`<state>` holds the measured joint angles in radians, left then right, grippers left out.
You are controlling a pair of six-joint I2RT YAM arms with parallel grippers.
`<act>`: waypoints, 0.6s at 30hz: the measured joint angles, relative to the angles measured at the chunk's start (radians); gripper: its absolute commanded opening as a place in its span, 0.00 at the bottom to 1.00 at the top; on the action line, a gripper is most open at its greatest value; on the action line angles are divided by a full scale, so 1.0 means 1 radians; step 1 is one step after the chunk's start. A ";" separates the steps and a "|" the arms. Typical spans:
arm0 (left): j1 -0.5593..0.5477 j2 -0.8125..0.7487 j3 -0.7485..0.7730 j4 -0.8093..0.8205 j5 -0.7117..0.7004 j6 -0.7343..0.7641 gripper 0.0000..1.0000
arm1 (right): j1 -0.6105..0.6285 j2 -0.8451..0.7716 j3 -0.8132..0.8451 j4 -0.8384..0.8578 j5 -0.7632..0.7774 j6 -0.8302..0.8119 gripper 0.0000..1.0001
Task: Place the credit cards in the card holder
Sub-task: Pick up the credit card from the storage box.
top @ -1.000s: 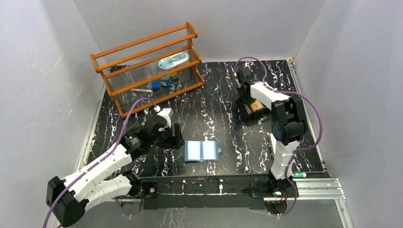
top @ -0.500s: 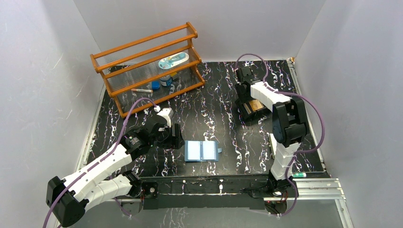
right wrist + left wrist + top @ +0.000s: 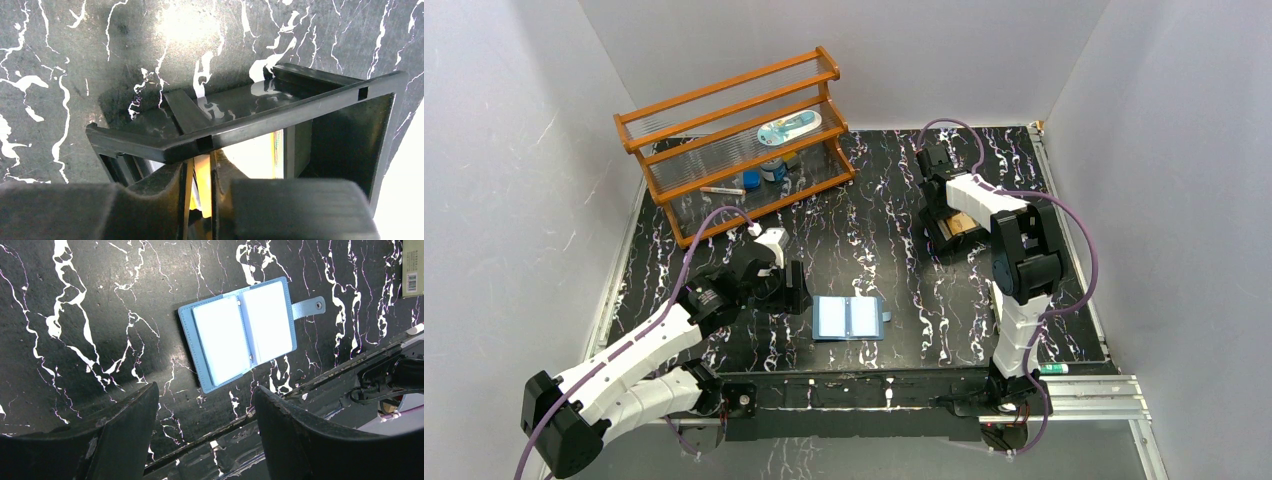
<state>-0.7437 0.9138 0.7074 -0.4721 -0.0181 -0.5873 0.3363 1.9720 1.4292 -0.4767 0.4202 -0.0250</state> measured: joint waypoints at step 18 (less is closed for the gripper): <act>0.000 0.000 -0.003 0.000 0.000 0.000 0.69 | 0.032 -0.079 0.017 -0.094 0.039 0.011 0.00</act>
<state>-0.7437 0.9138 0.7048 -0.4717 -0.0177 -0.5873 0.3683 1.8927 1.4460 -0.5709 0.4591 -0.0139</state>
